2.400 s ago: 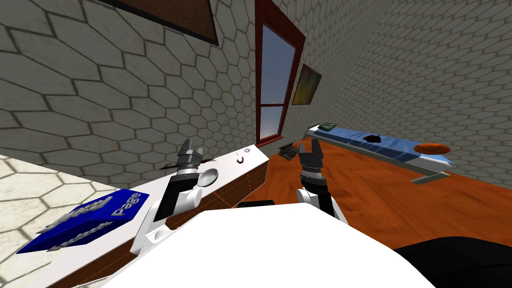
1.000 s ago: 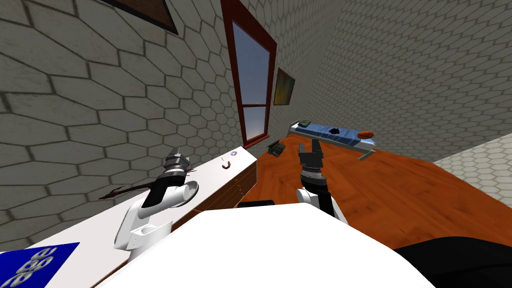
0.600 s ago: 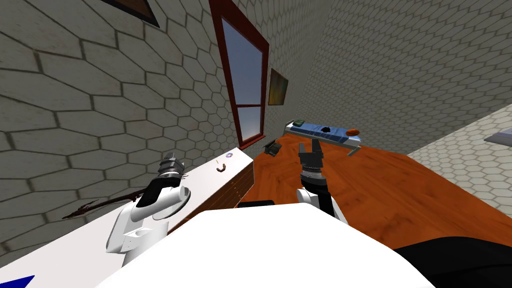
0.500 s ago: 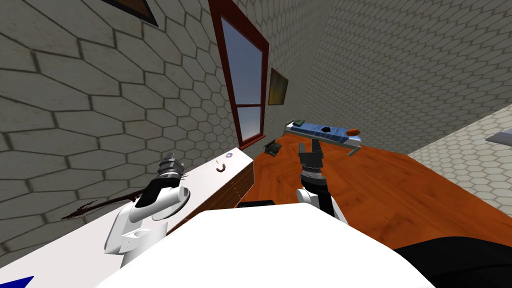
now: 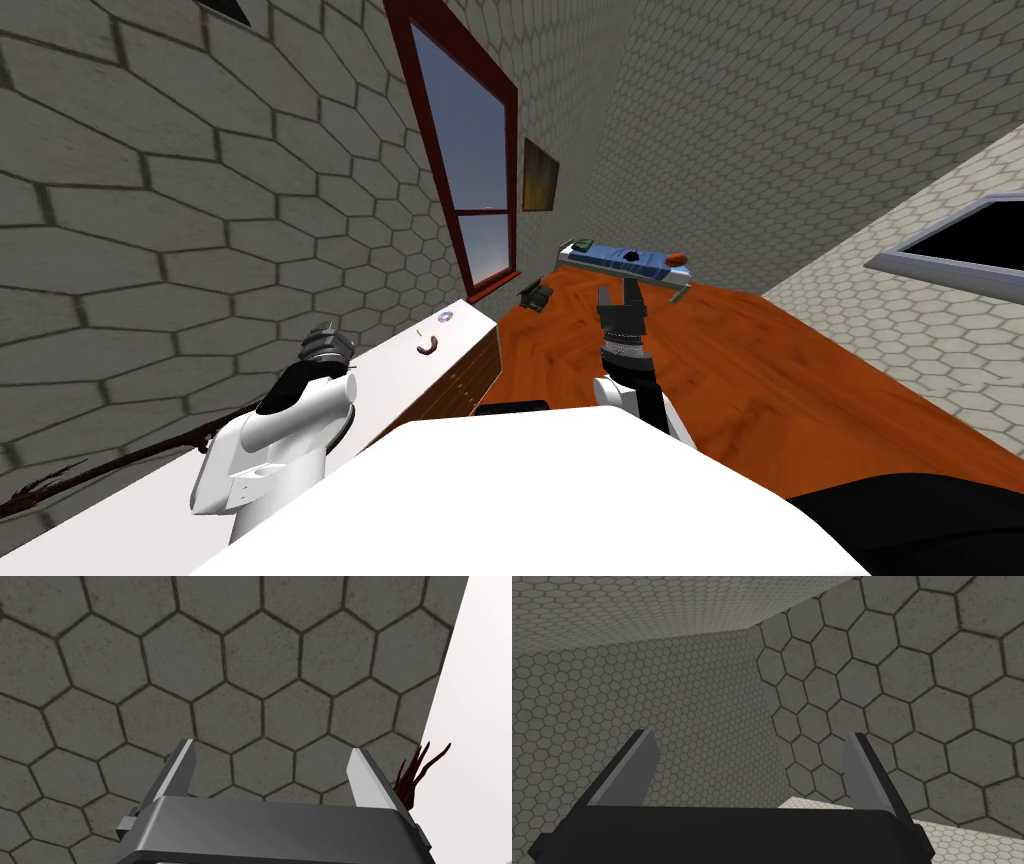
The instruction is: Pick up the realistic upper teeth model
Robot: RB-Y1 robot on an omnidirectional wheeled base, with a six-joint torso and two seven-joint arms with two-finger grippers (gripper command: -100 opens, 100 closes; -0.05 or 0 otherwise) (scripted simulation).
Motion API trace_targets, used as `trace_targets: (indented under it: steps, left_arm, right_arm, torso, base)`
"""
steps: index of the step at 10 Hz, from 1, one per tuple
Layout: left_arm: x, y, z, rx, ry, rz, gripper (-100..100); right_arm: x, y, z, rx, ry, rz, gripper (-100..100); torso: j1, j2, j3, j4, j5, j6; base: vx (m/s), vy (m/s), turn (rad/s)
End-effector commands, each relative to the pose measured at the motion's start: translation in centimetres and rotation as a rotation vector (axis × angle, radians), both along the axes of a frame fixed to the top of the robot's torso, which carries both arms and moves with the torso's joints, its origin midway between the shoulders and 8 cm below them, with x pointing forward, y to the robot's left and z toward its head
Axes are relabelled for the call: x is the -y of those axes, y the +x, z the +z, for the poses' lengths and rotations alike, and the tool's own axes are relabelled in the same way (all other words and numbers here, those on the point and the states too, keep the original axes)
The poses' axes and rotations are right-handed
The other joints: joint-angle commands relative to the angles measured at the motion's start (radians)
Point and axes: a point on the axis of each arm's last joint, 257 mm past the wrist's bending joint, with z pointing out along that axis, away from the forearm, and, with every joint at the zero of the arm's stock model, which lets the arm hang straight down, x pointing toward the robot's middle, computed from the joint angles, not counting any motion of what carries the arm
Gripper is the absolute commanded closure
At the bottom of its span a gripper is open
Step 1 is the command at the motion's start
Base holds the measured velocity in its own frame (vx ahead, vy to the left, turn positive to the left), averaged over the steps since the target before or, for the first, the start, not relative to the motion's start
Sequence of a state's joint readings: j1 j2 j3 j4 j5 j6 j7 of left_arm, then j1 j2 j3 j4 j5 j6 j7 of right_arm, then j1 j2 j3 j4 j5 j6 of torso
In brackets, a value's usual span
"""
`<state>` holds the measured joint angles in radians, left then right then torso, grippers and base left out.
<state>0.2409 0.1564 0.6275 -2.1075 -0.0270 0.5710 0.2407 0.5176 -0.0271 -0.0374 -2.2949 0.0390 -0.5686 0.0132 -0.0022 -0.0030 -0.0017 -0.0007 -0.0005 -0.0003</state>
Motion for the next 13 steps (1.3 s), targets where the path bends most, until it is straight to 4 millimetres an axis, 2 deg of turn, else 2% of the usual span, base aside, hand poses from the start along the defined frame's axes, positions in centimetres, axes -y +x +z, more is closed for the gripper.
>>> trace_targets:
  steps: [1,2,3,5,6,8,9,10,11,12,13]
  left_arm:
    - [-0.9,-1.2,-1.0,-0.032,-0.032,0.033,-100]
    - [-0.9,-1.4,-1.5,-0.045,-0.043,0.037,-100]
    - [-2.5,-2.9,-2.7,-0.072,-0.077,0.088,-100]
    - [-2.6,-3.2,-3.4,-0.091,-0.094,0.095,-100]
    - [-4.0,-4.9,-4.8,-0.121,-0.133,0.146,-100]
    - [-4.0,-5.1,-5.3,-0.137,-0.148,0.153,-100]
    - [-5.3,-7.0,-6.8,-0.168,-0.189,0.204,-100]
    - [-5.2,-7.2,-7.3,-0.183,-0.203,0.21,-100]
    - [-6.3,-9.1,-8.6,-0.208,-0.241,0.258,-100]
    - [-6.2,-9.4,-9.2,-0.226,-0.259,0.266,-100]
    - [-7.1,-11.3,-10.4,-0.246,-0.294,0.311,-100]
  right_arm:
    - [0.0,0.0,0.0,0.0,0.0,0.0,0]
    - [0.0,0.0,0.0,0.0,0.0,0.0,0]
    - [0.0,0.0,0.0,0.0,0.0,0.0,0]
    - [0.0,0.0,0.0,0.0,0.0,0.0,0]
    - [0.0,0.0,0.0,0.0,0.0,0.0,0]
    - [0.0,0.0,0.0,0.0,0.0,0.0,0]
    - [0.0,0.0,0.0,0.0,0.0,0.0,0]
    - [0.0,0.0,0.0,0.0,0.0,0.0,0]
    - [0.0,0.0,0.0,0.0,0.0,0.0,0]
    - [0.0,0.0,0.0,0.0,0.0,0.0,0]
    - [0.0,0.0,0.0,0.0,0.0,0.0,0]
  torso:
    - [0.0,0.0,0.0,0.0,0.0,0.0]
    - [0.0,0.001,0.0,0.0,0.0,-0.001]
    - [0.001,0.002,0.001,0.0,0.0,-0.001]
    - [0.001,0.001,0.001,0.0,0.0,-0.001]
    - [0.001,0.002,0.001,0.0,0.0,-0.001]
    - [0.001,0.002,0.001,0.0,0.0,-0.001]
    - [0.001,0.002,0.001,0.0,0.0,-0.001]
    - [0.001,0.001,0.001,0.0,0.0,0.0]
    - [0.001,0.001,0.0,0.0,0.0,-0.001]
    - [0.001,0.0,0.0,0.0,0.0,0.0]
    - [0.001,0.0,0.0,0.0,0.0,-0.001]
  base:
    - [0.048,-0.03,-0.139]
    - [0.017,-0.01,0.01]
    - [0.04,-0.023,-0.197]
    - [0.031,-0.014,-0.062]
    - [0.039,-0.017,-0.244]
    - [0.034,-0.016,-0.041]
    - [0.052,-0.024,-0.209]
    - [0.054,-0.016,-0.134]
    - [0.069,-0.024,-0.196]
    - [0.058,-0.018,-0.106]
    - [0.071,-0.024,-0.229]
